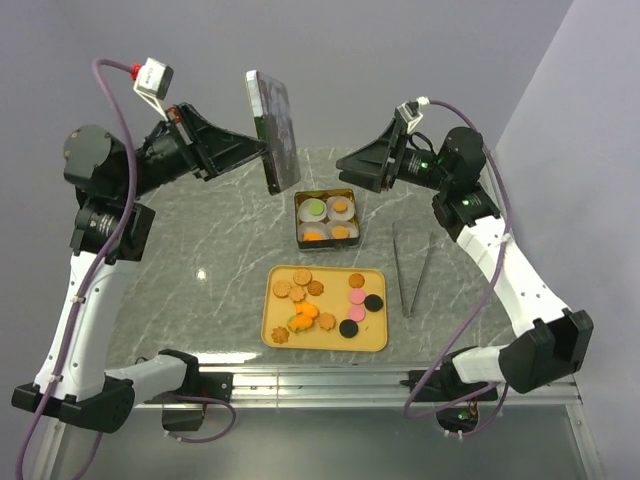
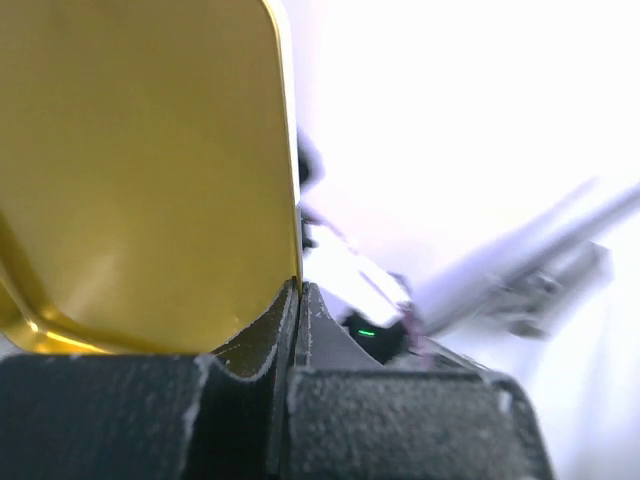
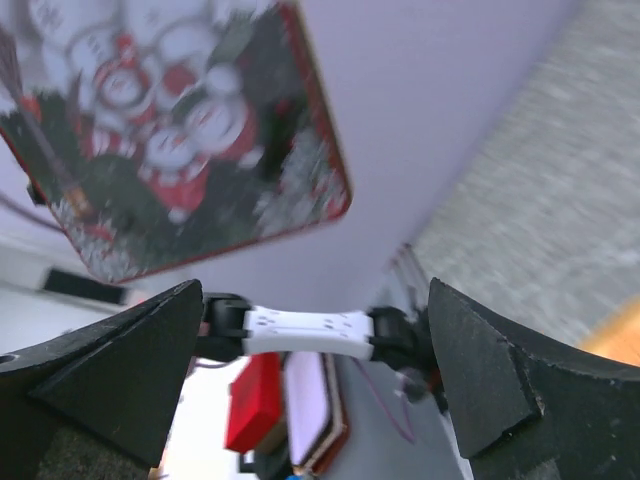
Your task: Pack the cookies
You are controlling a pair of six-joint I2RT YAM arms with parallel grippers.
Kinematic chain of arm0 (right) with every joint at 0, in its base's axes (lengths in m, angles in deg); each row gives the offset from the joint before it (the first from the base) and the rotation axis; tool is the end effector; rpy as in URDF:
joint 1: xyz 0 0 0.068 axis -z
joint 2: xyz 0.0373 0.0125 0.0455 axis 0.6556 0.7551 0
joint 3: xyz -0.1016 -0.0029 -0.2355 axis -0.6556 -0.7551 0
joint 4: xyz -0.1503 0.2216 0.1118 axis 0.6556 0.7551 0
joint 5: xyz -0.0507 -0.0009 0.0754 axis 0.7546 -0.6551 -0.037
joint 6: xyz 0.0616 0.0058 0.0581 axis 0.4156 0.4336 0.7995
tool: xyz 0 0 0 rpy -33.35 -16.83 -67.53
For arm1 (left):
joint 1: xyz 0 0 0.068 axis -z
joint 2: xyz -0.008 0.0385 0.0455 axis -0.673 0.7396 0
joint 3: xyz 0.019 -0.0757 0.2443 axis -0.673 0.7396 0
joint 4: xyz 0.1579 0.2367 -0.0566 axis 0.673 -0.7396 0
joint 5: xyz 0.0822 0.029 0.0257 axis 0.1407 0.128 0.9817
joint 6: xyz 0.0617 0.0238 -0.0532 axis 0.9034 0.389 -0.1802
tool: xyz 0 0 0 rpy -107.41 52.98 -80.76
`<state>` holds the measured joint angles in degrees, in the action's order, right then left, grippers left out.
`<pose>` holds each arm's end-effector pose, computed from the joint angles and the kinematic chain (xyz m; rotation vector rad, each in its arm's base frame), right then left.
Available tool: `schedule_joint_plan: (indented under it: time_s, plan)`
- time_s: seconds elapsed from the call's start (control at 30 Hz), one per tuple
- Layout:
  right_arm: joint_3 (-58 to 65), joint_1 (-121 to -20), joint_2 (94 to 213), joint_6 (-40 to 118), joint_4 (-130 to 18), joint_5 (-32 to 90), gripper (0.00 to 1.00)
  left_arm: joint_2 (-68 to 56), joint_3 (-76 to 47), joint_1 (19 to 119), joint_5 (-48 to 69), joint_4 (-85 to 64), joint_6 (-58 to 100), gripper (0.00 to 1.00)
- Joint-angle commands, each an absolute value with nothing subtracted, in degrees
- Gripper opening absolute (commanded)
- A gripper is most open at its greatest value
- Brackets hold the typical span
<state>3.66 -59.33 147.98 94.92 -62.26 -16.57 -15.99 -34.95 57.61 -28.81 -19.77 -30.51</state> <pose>0.3149 0.1676 0.4249 -0.2215 1.7980 1.7430 0.2284 -0.1195 0.5598 0.2286 1.5217 -1.6194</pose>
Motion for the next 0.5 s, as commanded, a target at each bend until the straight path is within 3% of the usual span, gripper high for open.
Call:
schedule_joint_plan:
  time_s: [0.0, 0.17, 0.47]
  plan:
    - [3.19, -58.36, 149.99, 110.63, -86.15, -22.29, 1.00, -17.08, -34.23, 57.15, -38.01, 3.31, -47.34, 0.01]
    - [4.95, -58.37, 152.19, 116.02, -94.94, -23.34, 1.00, -18.31, -32.21, 57.15, -38.45, 11.85, -54.27, 0.01]
    - [10.49, -60.74, 152.63, 113.73, -91.88, -22.29, 1.00, -19.72, -27.11, 57.07, -37.48, 22.22, -61.67, 0.01]
